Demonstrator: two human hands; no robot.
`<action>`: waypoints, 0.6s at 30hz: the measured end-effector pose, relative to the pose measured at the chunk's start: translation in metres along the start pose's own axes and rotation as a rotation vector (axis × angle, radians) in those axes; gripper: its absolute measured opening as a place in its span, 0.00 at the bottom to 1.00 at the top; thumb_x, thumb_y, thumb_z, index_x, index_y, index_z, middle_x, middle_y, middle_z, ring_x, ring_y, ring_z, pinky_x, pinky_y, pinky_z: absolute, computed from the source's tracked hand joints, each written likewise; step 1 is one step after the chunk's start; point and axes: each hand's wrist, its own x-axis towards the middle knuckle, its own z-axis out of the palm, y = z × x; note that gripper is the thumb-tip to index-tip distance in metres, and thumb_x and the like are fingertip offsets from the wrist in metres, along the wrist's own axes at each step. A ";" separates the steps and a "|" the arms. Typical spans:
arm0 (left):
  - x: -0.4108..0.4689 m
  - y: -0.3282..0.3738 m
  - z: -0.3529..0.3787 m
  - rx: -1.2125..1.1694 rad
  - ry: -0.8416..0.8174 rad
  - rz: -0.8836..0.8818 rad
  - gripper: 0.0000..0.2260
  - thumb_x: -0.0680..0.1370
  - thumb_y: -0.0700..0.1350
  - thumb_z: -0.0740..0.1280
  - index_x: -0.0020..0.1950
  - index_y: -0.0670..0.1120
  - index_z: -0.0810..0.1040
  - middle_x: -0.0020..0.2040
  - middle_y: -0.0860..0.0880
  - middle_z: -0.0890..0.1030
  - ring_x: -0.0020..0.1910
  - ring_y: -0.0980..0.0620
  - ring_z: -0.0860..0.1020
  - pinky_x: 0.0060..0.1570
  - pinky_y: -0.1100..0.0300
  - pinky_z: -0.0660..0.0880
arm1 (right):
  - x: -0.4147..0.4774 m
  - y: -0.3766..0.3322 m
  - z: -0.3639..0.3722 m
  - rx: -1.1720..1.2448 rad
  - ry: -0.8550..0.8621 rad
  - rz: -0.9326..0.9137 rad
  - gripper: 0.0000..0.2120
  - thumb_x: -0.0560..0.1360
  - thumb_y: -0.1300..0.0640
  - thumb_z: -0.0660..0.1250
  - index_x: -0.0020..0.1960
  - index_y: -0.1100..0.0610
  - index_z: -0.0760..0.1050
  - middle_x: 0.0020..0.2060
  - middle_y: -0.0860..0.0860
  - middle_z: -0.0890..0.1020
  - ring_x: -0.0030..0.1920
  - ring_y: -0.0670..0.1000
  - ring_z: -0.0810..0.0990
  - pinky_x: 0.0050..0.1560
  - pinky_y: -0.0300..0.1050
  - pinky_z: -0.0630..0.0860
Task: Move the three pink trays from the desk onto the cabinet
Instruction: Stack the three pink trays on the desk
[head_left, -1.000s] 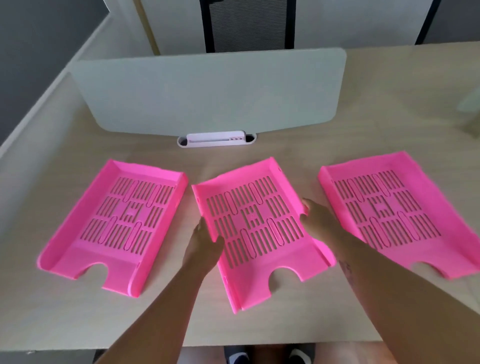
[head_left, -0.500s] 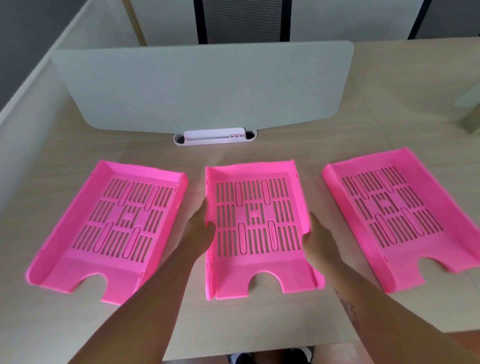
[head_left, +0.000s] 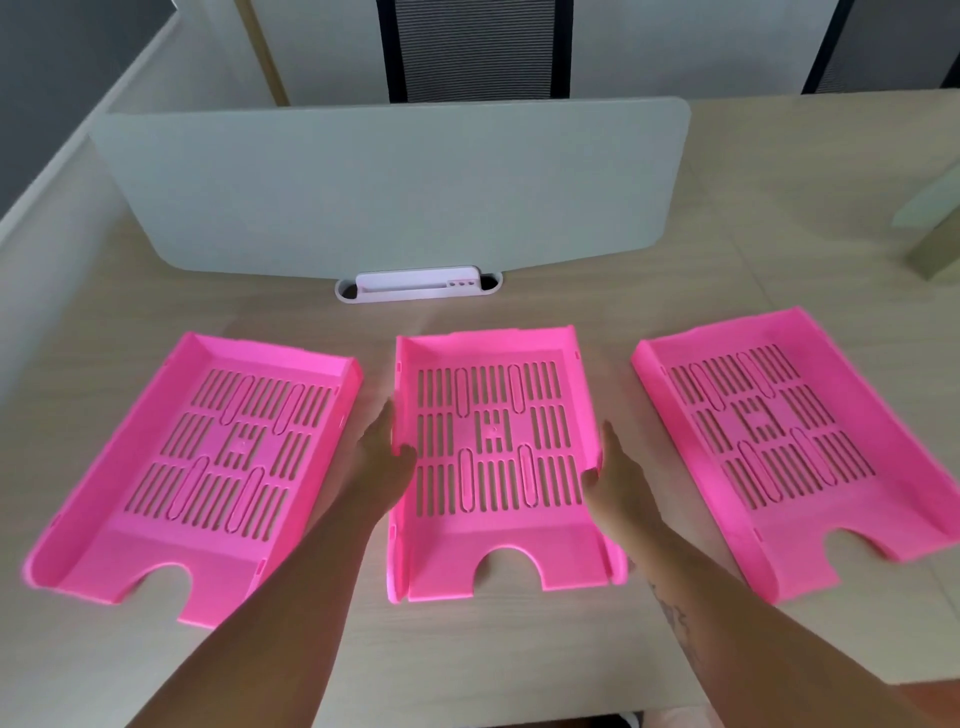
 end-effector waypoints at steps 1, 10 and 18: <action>-0.003 0.005 0.002 0.044 0.061 -0.006 0.31 0.78 0.36 0.63 0.80 0.49 0.57 0.74 0.47 0.71 0.64 0.46 0.78 0.60 0.47 0.79 | 0.001 -0.001 -0.008 0.002 -0.009 -0.022 0.35 0.80 0.59 0.61 0.81 0.52 0.46 0.61 0.57 0.79 0.37 0.50 0.82 0.32 0.44 0.80; -0.014 0.095 0.083 0.244 0.284 0.245 0.28 0.78 0.45 0.67 0.76 0.39 0.64 0.73 0.39 0.70 0.72 0.40 0.67 0.73 0.43 0.63 | 0.068 0.045 -0.156 0.005 0.233 -0.119 0.16 0.80 0.55 0.64 0.65 0.61 0.72 0.55 0.58 0.83 0.45 0.56 0.85 0.42 0.51 0.83; -0.043 0.177 0.208 0.103 0.093 0.195 0.28 0.78 0.47 0.68 0.76 0.43 0.65 0.71 0.43 0.73 0.66 0.44 0.75 0.65 0.47 0.74 | 0.090 0.139 -0.246 -0.092 0.205 -0.069 0.17 0.78 0.59 0.61 0.66 0.62 0.74 0.61 0.59 0.80 0.48 0.58 0.82 0.48 0.49 0.79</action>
